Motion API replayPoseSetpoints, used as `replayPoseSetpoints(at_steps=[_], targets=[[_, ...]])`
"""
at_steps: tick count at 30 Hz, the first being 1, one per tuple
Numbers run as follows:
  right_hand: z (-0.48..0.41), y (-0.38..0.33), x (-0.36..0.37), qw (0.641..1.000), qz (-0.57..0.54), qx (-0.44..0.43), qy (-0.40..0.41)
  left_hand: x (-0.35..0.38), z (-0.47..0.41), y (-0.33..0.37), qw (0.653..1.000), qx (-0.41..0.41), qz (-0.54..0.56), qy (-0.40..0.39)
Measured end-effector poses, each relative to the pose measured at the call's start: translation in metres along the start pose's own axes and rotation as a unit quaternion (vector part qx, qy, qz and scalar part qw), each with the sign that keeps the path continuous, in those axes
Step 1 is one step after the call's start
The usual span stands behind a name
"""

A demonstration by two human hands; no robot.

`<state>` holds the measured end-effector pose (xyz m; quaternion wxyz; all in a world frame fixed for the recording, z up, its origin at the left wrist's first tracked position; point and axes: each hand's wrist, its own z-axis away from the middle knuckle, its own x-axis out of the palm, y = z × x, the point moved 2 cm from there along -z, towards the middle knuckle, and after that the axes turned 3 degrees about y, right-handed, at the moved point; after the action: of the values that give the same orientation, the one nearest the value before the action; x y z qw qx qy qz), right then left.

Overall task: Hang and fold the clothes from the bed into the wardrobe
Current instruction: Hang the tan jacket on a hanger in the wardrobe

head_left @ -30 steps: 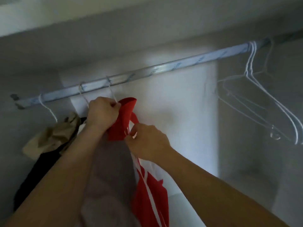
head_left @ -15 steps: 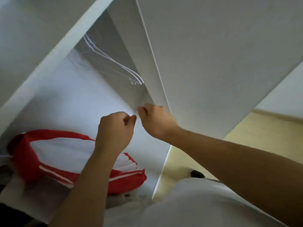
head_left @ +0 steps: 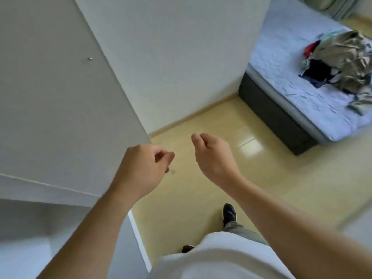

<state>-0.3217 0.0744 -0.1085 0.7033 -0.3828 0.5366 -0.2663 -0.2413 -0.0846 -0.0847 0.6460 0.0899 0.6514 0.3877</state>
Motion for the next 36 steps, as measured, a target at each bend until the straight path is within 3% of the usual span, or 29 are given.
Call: replayPoseSetpoints(at_steps=[6,10,24,31,36], targets=[[-0.019,0.060,-0.125,0.983,-0.056,0.058,0.167,0.064,-0.056,0.125,0.986,0.148,-0.008,-0.075],[-0.040,0.107,-0.198,0.968,-0.057,0.069,0.236,0.123,-0.086,0.206,0.970,0.211,-0.012,-0.118],[-0.185,0.256,-0.442,0.947,-0.005,0.131,0.293,0.323,-0.216,0.457,0.948,0.257,-0.006,-0.185],[-0.300,0.339,-0.535,0.944,0.037,0.147,0.294,0.435,-0.334,0.548,0.941,0.266,-0.011,-0.208],[-0.377,0.406,-0.614,0.929,0.073,0.209,0.297,0.520,-0.426,0.622,0.932,0.260,-0.004,-0.254]])
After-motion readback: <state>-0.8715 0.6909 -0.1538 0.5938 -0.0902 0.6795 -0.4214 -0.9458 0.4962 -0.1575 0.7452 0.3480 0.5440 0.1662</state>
